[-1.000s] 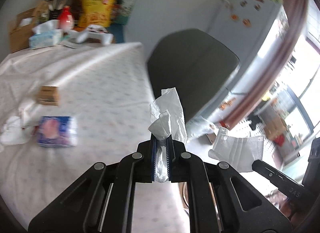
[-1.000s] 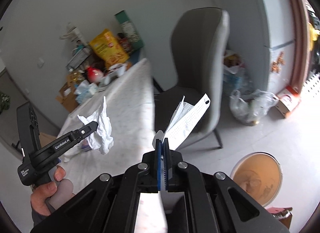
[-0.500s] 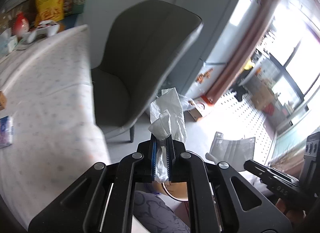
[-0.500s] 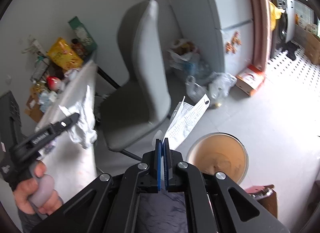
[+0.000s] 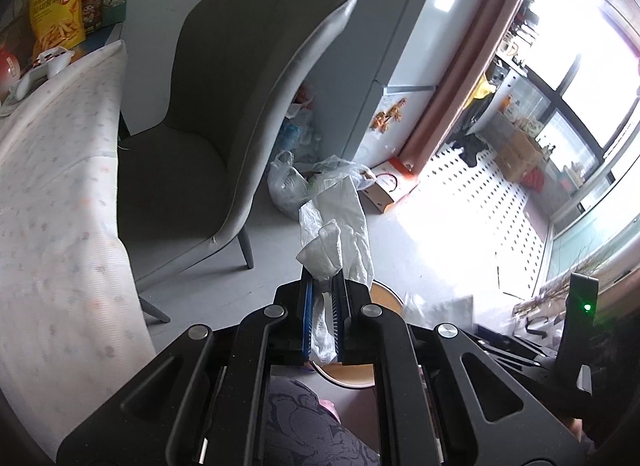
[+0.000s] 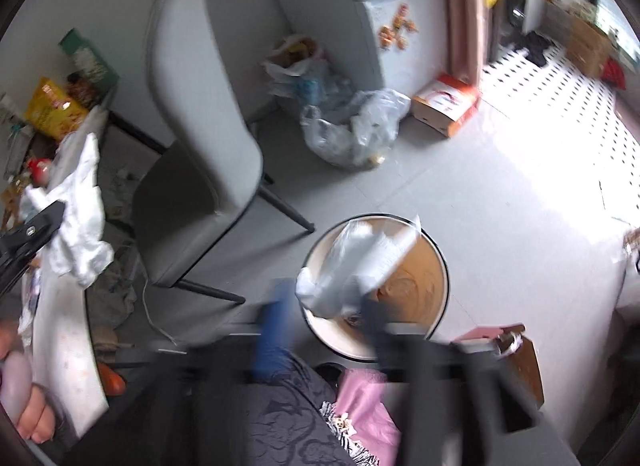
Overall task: Collect trash
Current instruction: 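Carry the tissue and paper slip over the tan bin and open both grippers, then move both open grippers back over the table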
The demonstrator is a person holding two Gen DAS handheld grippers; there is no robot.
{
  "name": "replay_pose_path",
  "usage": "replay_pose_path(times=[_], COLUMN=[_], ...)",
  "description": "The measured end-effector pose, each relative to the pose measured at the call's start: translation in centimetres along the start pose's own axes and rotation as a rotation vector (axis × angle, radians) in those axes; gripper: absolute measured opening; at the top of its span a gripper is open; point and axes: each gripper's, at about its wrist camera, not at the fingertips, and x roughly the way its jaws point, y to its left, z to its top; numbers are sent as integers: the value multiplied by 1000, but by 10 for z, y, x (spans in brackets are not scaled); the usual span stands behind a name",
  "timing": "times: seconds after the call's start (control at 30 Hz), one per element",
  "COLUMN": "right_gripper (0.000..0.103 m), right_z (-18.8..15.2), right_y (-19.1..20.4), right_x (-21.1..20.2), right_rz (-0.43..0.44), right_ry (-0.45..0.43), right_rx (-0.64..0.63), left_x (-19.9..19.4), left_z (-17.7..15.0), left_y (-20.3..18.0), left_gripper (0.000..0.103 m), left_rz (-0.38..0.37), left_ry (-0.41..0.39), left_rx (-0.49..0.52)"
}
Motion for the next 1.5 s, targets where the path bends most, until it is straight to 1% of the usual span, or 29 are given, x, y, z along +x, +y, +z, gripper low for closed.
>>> replay_pose_path(times=[0.03,0.13,0.3,0.4,0.6,0.7,0.73,0.77,0.8,0.83,0.87,0.97,1.07,1.13,1.17,1.23,1.4,1.5], right_gripper=[60,59,59,58,59,62,62,62,63,63,63,63,64,64,66,75,80,85], right_z=[-1,-2,-1,0,1,4,5,5,5,6,6,6,6,6,7,8,11,15], right_y=[-3,-10,-19,-27,-46,-60,-63,-67,-71,-74,-76,-78,-75,-69,-64,-52,-18,5], right_x=[1,3,-4,-10,-34,-56,-61,-68,-74,-78,-82,-86,-83,-81,-79,-79,-83,-86], right_rz=[-6,-2,34,27,8,-6,-9,-12,-15,-16,-17,-18,-11,-2,3,22,65,93], right_ry=[-9,0,-12,-19,-51,-97,-108,-123,-137,-146,-155,-168,-160,-154,-154,-163,-181,-194], right_rx=[6,12,12,29,80,113,121,131,141,148,154,160,160,150,144,130,72,28], left_x=[1,6,13,16,30,41,45,49,51,52,52,45,36,27,22,13,-24,-45], left_z=[0,-1,-1,-1,-4,-4,-4,-5,-4,-5,-3,-1,4,8,10,13,19,22], left_y=[-1,-5,-16,-22,-48,-67,-73,-79,-82,-85,-87,-85,-72,-61,-55,-44,-8,12], left_gripper=[9,9,9,9,9,10,15,29,40,65,79,86,93,95,95,96,97,97], left_rz=[1,3,-2,-10,-55,-91,-101,-119,-134,-147,-154,-126,-116,-94,-85,-70,-28,-4], left_ry=[5,17,31,40,76,104,113,127,133,132,125,92,72,52,44,32,-32,-72], left_rx=[4,14,32,47,87,111,118,126,131,137,143,151,119,99,91,72,24,-12])
